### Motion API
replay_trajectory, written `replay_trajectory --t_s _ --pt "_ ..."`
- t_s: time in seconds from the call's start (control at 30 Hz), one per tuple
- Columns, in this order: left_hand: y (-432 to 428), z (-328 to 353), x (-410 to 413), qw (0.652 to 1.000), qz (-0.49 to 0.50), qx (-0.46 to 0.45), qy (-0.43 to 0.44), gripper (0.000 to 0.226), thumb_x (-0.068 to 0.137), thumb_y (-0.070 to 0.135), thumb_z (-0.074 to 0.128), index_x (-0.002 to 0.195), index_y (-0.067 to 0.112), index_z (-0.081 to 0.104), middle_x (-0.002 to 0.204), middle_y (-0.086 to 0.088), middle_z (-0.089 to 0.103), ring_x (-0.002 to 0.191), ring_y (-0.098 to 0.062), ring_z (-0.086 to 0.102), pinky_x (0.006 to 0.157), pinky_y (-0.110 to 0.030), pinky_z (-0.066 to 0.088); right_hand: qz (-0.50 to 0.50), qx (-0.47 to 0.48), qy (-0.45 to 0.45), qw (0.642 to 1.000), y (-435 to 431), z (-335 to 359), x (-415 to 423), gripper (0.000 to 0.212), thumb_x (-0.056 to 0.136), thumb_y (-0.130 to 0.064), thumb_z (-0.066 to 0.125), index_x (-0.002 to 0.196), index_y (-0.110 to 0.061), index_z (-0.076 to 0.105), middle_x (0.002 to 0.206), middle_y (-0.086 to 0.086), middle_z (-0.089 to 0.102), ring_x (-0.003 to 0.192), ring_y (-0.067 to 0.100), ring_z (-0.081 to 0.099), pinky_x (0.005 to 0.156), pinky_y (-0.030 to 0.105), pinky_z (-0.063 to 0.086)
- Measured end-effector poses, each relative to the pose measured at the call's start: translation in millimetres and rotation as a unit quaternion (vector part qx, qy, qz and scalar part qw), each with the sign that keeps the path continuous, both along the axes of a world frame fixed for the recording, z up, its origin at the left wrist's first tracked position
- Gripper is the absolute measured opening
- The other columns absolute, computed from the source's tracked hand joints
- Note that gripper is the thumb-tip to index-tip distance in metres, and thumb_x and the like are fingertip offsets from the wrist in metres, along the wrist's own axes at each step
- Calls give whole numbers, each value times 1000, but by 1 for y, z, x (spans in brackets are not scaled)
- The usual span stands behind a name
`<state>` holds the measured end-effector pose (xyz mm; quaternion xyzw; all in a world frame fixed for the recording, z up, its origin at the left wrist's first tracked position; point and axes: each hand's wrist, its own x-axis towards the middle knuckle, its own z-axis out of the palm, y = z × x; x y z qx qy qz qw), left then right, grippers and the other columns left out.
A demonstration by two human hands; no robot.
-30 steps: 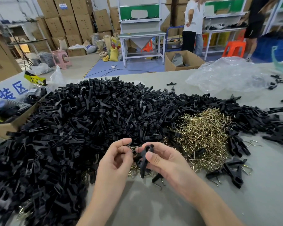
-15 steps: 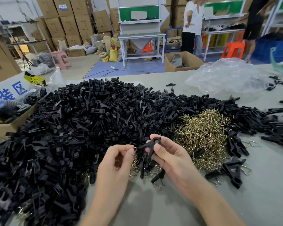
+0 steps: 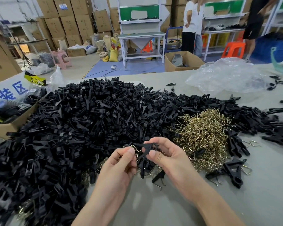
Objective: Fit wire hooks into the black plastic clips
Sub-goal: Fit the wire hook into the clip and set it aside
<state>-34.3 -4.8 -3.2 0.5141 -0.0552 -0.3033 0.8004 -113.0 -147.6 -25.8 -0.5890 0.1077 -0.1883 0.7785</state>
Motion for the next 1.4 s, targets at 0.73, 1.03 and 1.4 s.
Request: replay_trajectory --t_s 0.73,1.03,1.4 --pt "-4 -2 -6 998 4 -27 50 17 73 19 72 86 12 64 84 -6 69 64 -12 63 57 -23 55 23 44 -34 998 5 3 3 28 83 -7 71 100 -29 74 121 8 73 114 22 69 93 26 54" --pt "-3 -3 -6 999 -8 -15 50 15 74 22 73 84 15 64 85 -5 68 69 -12 62 61 -25 52 14 35 -30 999 3 3 2 28 81 -11 75 108 -18 70 120 9 73 114 25 69 96 29 54" --pt "-3 -3 -8 1000 4 -7 26 25 64 29 77 84 19 66 84 1 68 64 -8 60 63 -26 46 32 74 -39 996 6 4 2 30 79 -16 79 107 -19 71 121 12 73 110 24 70 91 27 55"
